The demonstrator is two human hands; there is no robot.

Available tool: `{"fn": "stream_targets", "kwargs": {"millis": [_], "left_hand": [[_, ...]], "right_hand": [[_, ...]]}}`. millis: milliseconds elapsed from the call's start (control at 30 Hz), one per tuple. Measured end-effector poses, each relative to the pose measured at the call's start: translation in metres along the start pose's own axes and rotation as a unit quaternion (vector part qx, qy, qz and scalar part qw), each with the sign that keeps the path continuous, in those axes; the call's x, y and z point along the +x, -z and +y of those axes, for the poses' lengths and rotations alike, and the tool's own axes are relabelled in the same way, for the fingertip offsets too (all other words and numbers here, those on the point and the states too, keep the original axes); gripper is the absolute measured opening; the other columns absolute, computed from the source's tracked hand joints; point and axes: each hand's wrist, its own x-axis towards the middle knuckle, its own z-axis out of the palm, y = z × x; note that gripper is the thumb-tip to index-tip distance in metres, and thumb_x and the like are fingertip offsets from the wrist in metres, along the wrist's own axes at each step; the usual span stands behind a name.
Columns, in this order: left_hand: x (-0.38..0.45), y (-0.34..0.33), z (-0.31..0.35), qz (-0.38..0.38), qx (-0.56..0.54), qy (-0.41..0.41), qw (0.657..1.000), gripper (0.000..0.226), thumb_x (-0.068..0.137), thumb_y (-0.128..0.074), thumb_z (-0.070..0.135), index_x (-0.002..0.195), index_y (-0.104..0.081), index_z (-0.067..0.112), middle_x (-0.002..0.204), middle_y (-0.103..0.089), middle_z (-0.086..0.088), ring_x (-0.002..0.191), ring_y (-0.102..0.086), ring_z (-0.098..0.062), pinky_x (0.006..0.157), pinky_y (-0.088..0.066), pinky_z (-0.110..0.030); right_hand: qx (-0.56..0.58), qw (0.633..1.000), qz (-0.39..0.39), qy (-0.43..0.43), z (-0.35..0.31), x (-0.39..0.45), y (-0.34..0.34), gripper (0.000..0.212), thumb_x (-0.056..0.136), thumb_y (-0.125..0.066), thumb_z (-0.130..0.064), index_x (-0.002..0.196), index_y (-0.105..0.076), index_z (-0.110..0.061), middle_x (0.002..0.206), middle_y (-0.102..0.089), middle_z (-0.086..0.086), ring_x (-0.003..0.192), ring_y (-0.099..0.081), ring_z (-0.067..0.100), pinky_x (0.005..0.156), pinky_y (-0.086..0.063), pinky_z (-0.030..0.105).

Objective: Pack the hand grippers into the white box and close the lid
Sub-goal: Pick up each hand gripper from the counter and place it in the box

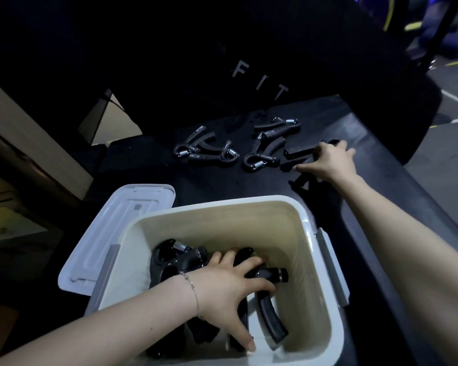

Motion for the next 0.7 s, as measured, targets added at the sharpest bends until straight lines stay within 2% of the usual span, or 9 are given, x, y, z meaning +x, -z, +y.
{"fn": "stream_targets", "kwargs": {"millis": [67, 133, 267, 367, 433, 567, 633, 700], "left_hand": [[-0.003, 0.004, 0.002, -0.003, 0.005, 0.007, 1.0, 0.088, 0.07, -0.067, 0.065, 0.142, -0.019, 0.05, 0.16, 0.004, 0.006, 0.143, -0.004, -0.034, 0.116, -0.001, -0.055], [-0.009, 0.01, 0.004, 0.01, 0.011, 0.01, 1.0, 0.087, 0.071, -0.064, 0.067, 0.143, -0.019, 0.048, 0.16, 0.001, 0.005, 0.144, -0.005, -0.032, 0.116, -0.004, -0.054], [-0.029, 0.029, 0.006, 0.056, -0.011, 0.002, 0.998, 0.083, 0.075, -0.062, 0.066, 0.144, -0.02, 0.046, 0.16, -0.001, 0.008, 0.146, 0.0, -0.021, 0.117, -0.008, -0.047], [-0.048, 0.045, 0.008, 0.103, -0.052, -0.014, 0.993, 0.081, 0.078, -0.062, 0.061, 0.144, -0.018, 0.048, 0.159, -0.008, 0.01, 0.146, -0.005, -0.013, 0.118, -0.011, -0.034], [-0.063, 0.057, 0.009, 0.137, -0.082, -0.028, 0.987, 0.077, 0.082, -0.063, 0.055, 0.145, -0.021, 0.044, 0.155, -0.019, 0.012, 0.142, -0.015, -0.007, 0.114, -0.014, -0.022], [-0.092, 0.078, 0.008, 0.241, -0.119, -0.042, 0.962, 0.053, 0.087, -0.062, 0.043, 0.136, -0.041, 0.038, 0.126, -0.05, 0.018, 0.118, -0.045, 0.001, 0.102, -0.035, -0.019], [-0.103, 0.084, 0.005, 0.329, -0.135, -0.042, 0.934, 0.037, 0.087, -0.062, 0.041, 0.123, -0.052, 0.036, 0.111, -0.059, 0.017, 0.103, -0.056, 0.001, 0.093, -0.046, -0.027], [-0.112, 0.088, -0.001, 0.419, -0.163, -0.042, 0.892, 0.023, 0.087, -0.061, 0.036, 0.11, -0.059, 0.034, 0.098, -0.063, 0.016, 0.093, -0.06, 0.001, 0.083, -0.052, -0.028]], "right_hand": [[0.006, 1.0, 0.017, 0.025, -0.002, -0.009, 0.013, 0.067, 0.06, -0.074, -0.061, 0.101, -0.054, -0.013, 0.126, -0.039, 0.023, 0.118, -0.033, 0.045, 0.095, -0.04, 0.045], [0.013, 0.997, 0.046, 0.056, -0.007, -0.018, 0.03, 0.067, 0.059, -0.075, -0.061, 0.102, -0.055, -0.014, 0.125, -0.04, 0.022, 0.116, -0.034, 0.043, 0.094, -0.04, 0.044], [0.02, 0.987, 0.108, 0.122, -0.027, -0.039, 0.065, 0.062, 0.059, -0.077, -0.058, 0.097, -0.056, -0.013, 0.12, -0.04, 0.018, 0.11, -0.036, 0.039, 0.094, -0.041, 0.044], [0.004, 0.973, 0.146, 0.181, -0.046, -0.055, 0.089, 0.065, 0.059, -0.078, -0.056, 0.1, -0.058, -0.011, 0.12, -0.042, 0.02, 0.106, -0.038, 0.04, 0.094, -0.04, 0.046], [0.002, 0.963, 0.164, 0.215, -0.059, -0.068, 0.104, 0.067, 0.057, -0.079, -0.056, 0.105, -0.06, -0.013, 0.12, -0.042, 0.02, 0.106, -0.038, 0.039, 0.094, -0.041, 0.045], [0.003, 0.934, 0.209, 0.29, -0.083, -0.101, 0.126, 0.069, 0.052, -0.083, -0.053, 0.107, -0.064, -0.015, 0.119, -0.046, 0.021, 0.101, -0.041, 0.039, 0.09, -0.045, 0.045], [-0.004, 0.919, 0.221, 0.326, -0.09, -0.119, 0.133, 0.071, 0.049, -0.084, -0.051, 0.106, -0.065, -0.014, 0.119, -0.047, 0.024, 0.1, -0.043, 0.042, 0.088, -0.046, 0.048], [-0.015, 0.907, 0.221, 0.358, -0.097, -0.138, 0.14, 0.071, 0.048, -0.085, -0.052, 0.106, -0.065, -0.016, 0.121, -0.047, 0.022, 0.101, -0.044, 0.042, 0.087, -0.046, 0.046]]}}
